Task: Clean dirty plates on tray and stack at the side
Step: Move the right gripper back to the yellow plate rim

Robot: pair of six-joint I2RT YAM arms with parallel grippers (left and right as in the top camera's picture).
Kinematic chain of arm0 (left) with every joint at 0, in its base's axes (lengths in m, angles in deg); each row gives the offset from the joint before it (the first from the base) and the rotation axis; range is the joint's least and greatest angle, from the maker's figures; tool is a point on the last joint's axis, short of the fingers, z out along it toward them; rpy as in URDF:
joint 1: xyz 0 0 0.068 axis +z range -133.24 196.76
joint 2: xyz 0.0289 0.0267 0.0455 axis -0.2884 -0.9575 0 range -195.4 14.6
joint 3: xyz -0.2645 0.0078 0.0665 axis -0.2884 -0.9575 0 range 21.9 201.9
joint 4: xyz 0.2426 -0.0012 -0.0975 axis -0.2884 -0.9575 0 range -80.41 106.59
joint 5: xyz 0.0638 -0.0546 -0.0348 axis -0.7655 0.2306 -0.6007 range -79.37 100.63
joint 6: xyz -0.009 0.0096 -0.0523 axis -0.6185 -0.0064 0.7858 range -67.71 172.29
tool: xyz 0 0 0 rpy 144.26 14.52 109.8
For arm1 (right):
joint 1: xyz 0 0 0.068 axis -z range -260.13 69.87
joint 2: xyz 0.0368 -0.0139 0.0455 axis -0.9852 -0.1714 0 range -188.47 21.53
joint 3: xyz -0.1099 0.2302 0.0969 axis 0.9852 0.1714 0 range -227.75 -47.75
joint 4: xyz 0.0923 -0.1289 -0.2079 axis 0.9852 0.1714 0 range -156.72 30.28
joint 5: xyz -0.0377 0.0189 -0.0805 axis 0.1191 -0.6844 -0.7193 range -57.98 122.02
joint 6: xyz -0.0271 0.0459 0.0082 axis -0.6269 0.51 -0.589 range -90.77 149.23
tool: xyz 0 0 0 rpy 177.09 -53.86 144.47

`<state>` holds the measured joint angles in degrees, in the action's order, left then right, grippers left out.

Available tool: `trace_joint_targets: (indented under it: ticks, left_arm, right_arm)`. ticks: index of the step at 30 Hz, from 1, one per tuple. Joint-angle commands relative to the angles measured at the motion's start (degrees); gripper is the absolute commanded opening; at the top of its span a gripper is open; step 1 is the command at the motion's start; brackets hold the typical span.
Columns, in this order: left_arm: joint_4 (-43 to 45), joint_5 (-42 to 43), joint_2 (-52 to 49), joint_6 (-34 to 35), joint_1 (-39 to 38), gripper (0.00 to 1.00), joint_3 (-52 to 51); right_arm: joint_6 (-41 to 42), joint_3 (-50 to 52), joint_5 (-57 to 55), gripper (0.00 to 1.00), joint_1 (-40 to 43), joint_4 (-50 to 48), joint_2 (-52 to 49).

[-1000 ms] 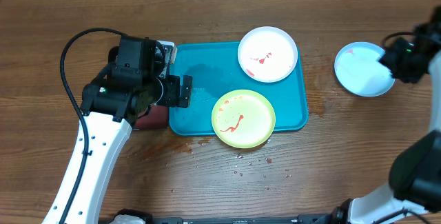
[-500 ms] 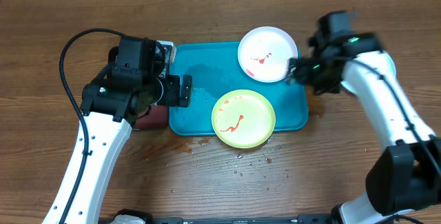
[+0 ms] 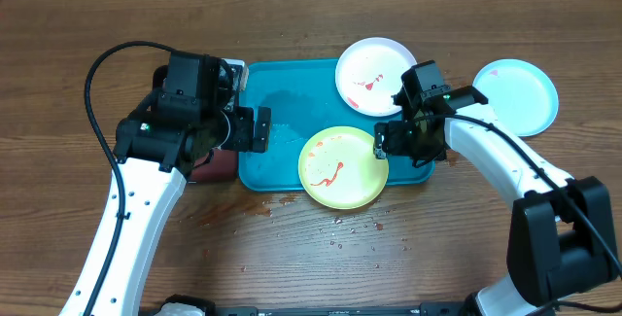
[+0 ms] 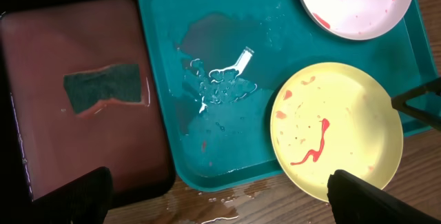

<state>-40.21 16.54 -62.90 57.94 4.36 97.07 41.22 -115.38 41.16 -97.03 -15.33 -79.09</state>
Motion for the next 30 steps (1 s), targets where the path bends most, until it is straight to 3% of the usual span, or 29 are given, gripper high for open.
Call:
trace_joint_targets:
  ticks: [1, 6, 15, 23, 30]
  left_arm:
    - [0.0, 0.1, 0.0, 0.6, -0.4, 1.0, -0.5]
    - [0.0, 0.1, 0.0, 0.6, -0.4, 1.0, -0.5]
    - [0.0, 0.1, 0.0, 0.7, -0.4, 1.0, -0.5]
    - [-0.2, 0.0, 0.0, 0.8, -0.4, 1.0, -0.5]
    - [0.1, -0.6, 0.0, 2.3, -0.3, 1.0, -0.4]
  right_arm:
    - [0.2, 0.9, 0.0, 0.86, -0.2, -1.3, -2.1]
    - [0.2, 0.9, 0.0, 0.68, -1.1, -2.5, -3.4]
    - [0.2, 0.9, -0.1, 0.48, -4.3, -3.9, -5.8]
    - [0.3, 0.9, 0.0, 0.04, -4.4, -4.9, -6.5]
    - [5.2, 0.8, 3.2, 0.04, -4.4, -7.1, -6.5]
